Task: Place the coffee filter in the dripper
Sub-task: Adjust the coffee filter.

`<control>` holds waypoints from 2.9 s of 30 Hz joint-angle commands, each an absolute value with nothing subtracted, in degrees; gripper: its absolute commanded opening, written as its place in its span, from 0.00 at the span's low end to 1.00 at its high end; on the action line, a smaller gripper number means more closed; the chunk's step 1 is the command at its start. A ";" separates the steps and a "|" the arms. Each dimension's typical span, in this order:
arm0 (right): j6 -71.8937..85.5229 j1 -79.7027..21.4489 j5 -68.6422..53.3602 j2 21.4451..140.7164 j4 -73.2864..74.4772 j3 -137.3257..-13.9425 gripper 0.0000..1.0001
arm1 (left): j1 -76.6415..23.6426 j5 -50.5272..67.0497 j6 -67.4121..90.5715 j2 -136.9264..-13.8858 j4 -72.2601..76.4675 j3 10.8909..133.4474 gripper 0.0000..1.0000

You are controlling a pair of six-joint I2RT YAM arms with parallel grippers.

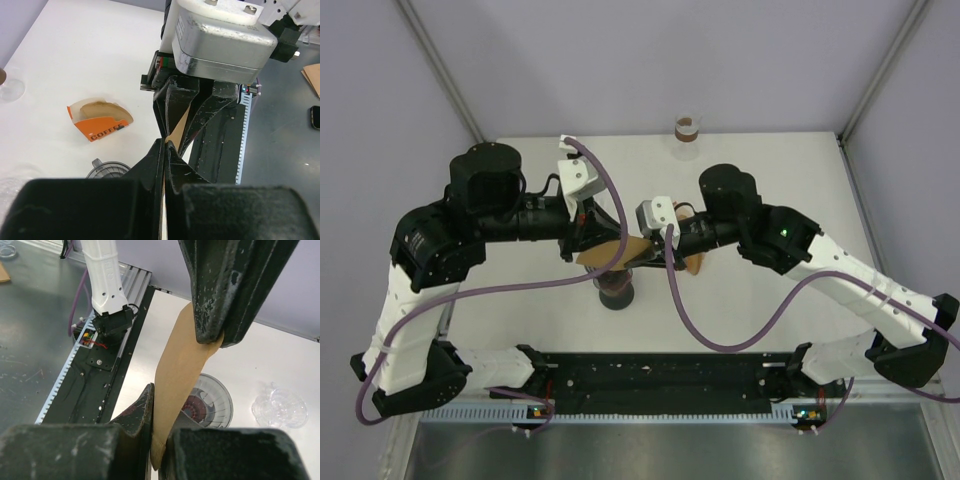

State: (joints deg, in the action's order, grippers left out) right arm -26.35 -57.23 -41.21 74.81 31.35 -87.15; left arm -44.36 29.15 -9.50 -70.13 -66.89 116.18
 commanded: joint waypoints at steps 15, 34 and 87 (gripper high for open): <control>-29.36 -57.74 -44.21 74.36 33.22 -90.00 0.00 | -43.68 31.46 -7.38 -70.14 -65.92 117.60 0.00; -27.95 -57.83 -40.87 75.50 33.13 -90.97 0.00 | -43.95 35.24 -11.25 -69.08 -69.35 115.13 0.00; -26.45 -57.83 -36.65 76.64 33.05 -91.93 0.00 | -44.12 20.22 -12.66 -69.52 -68.03 114.70 0.46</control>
